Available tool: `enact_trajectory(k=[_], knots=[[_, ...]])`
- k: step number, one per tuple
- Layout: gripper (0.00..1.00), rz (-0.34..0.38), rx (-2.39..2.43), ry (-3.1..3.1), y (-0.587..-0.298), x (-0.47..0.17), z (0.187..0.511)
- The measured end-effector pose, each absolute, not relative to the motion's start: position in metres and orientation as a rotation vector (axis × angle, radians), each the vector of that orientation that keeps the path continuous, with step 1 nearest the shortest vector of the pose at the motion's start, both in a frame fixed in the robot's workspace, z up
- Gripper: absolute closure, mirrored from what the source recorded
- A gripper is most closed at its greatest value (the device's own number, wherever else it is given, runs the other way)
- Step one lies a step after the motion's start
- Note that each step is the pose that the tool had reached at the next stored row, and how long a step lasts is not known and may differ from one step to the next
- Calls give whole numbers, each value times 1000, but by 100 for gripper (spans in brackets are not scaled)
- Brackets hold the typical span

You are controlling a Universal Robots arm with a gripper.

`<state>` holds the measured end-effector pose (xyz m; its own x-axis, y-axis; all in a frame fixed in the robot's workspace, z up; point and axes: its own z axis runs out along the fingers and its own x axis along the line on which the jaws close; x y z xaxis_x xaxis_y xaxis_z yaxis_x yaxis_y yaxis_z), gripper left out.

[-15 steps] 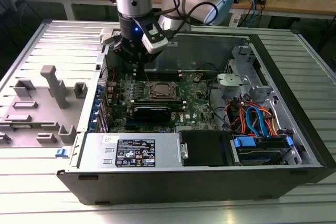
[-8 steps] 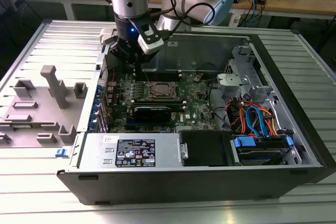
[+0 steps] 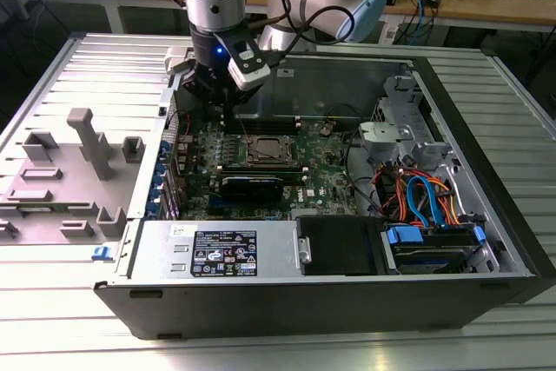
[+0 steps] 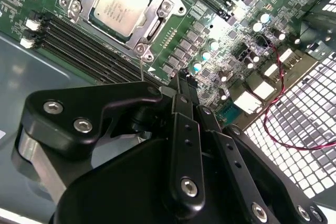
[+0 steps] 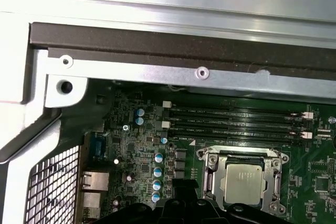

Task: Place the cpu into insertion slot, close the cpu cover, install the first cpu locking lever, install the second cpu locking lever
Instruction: 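Install the first cpu locking lever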

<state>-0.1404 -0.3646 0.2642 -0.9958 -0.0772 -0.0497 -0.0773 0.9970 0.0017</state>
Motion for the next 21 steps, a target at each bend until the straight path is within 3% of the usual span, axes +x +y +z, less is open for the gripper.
enact_trajectory(k=[21], knots=[[89,6,-120,3090,-352,-140,264]])
